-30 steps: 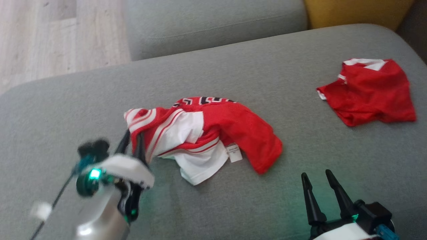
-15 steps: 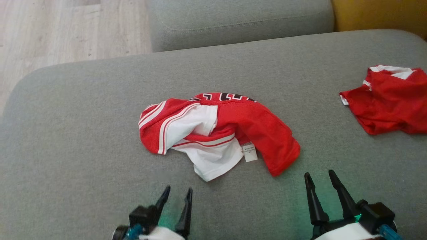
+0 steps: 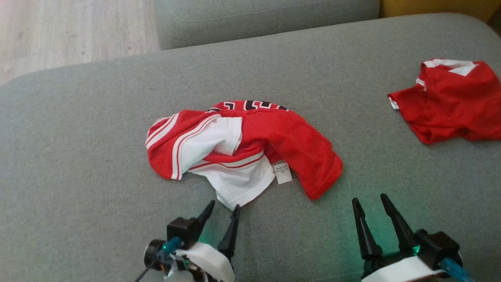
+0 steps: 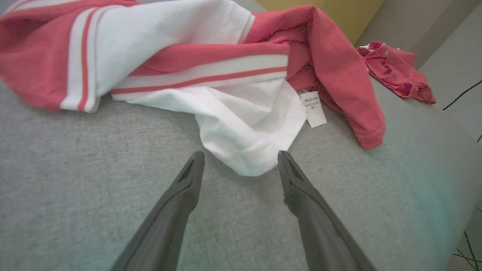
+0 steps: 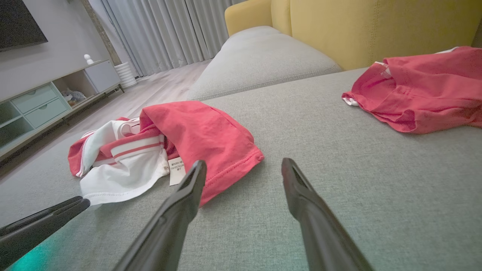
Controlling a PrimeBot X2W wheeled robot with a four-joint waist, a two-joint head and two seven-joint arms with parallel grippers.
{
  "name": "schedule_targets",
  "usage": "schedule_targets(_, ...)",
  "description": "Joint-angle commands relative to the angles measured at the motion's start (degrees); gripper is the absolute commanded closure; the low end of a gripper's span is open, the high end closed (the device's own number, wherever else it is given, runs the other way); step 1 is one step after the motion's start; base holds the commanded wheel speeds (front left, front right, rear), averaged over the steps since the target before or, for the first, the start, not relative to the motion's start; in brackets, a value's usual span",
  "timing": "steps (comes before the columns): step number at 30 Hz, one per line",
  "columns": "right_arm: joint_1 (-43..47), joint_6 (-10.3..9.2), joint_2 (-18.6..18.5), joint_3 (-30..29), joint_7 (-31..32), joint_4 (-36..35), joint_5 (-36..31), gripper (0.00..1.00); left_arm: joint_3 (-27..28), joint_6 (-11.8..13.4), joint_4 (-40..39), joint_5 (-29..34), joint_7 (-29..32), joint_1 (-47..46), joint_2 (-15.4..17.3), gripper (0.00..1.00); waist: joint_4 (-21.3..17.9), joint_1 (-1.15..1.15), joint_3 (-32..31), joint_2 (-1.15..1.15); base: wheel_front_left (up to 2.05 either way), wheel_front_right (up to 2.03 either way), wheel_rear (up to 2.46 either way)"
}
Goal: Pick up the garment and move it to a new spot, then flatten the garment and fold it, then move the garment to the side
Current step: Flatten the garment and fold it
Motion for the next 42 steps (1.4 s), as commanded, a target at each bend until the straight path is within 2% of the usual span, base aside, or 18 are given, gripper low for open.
schedule_targets(1, -2.2, 0.37, -0.88, 1.32, -0.22, -1.64, 0.35, 0.0, 1.07, 0.5, -0.72, -0.53, -0.48, -3.01, 0.08, 0.0, -0.62, 0.0, 0.56, 0.0, 0.0, 0.0, 0.0)
schedule_targets(4, -2.68, 0.37, -0.97, 1.45, -0.22, -1.63, 0.43, 0.0, 0.31, 1.45, 0.98, -1.58, -0.48, -4.71, 0.08, 0.0, -1.27, 0.0, 1.16, 0.0, 0.0, 0.0, 0.0)
schedule_targets(5, -2.76, 0.37, -0.97, 1.4, -0.22, -1.63, 0.41, 0.0, 0.31, 1.27, 0.91, -1.84, -0.48, -5.22, 0.08, 0.43, -1.37, 0.0, 1.28, 0.0, 0.0, 0.0, 0.0)
schedule_targets(6, -2.82, 0.37, -0.96, 1.36, -0.22, -1.6, 0.37, 0.0, 0.61, 0.86, 0.51, -2.14, -0.48, -5.51, 0.08, 1.0, -1.46, 0.0, 1.36, 0.0, 0.0, 0.0, 0.0)
schedule_targets(10, -2.46, 0.37, -0.8, 1.19, -0.22, -1.25, 0.25, 0.0, 1.82, -2.44, -2.9, -2.57, -0.48, -5.66, 0.08, 1.0, -1.47, 0.0, 0.54, 0.0, 0.0, 0.0, 0.0)
schedule_targets(14, -1.61, 0.37, -0.55, 0.49, -0.22, -1.01, 0.42, 0.0, 5.48, -4.23, -14.47, -0.03, -0.48, -6.3, 0.08, 1.0, -0.52, 0.0, -1.35, 0.0, 0.0, 0.0, 0.0)
schedule_targets(19, -0.41, 0.37, 0.02, 0.68, -0.22, -0.8, 0.83, 0.0, 8.57, -5.49, -28.38, 4.72, -0.48, -10.63, 0.25, 1.0, 1.19, 0.0, -4.42, 0.0, 0.0, 0.0, 0.0)
schedule_targets(25, 0.13, 0.37, 0.69, 1.59, -0.22, -0.51, 1.24, 0.0, 11.36, -5.89, -37.21, 5.19, 1.21, -20.45, 4.56, 1.0, 1.64, 0.0, -6.95, 0.0, 0.0, 0.0, 0.0)
schedule_targets(28, 0.52, 0.37, 0.92, 1.49, -0.22, -0.54, 1.41, 0.0, 11.28, -5.88, -35.55, 5.16, 7.53, -21.66, 7.88, 1.0, 2.16, 0.0, -7.4, 0.0, 0.0, 0.0, 0.0)
schedule_targets(32, 0.51, 0.37, 1.12, 2.02, -0.22, -0.31, 1.75, 0.0, 11.24, -5.46, -27.02, 4.3, 11.97, -18.72, 11.02, 1.0, 3.11, 0.0, -7.14, 0.0, 0.0, 0.0, 0.0)
schedule_targets(38, -0.16, 0.37, 1.22, 3.71, -0.22, 0.28, 1.92, 0.0, 12.12, -5.22, -18.61, 2.92, 9.61, -15.09, 11.6, 1.0, 3.97, 0.0, -6.39, 0.0, 0.0, 0.0, 0.0)
schedule_targets(42, -0.63, 0.37, 0.92, 7.27, -0.22, 1.73, 1.9, 0.0, 12.72, -5.13, -18.47, 0.89, 6.72, -10.09, 11.34, 1.0, 6.07, 0.0, -5.94, 0.0, 0.0, 0.0, 0.0)
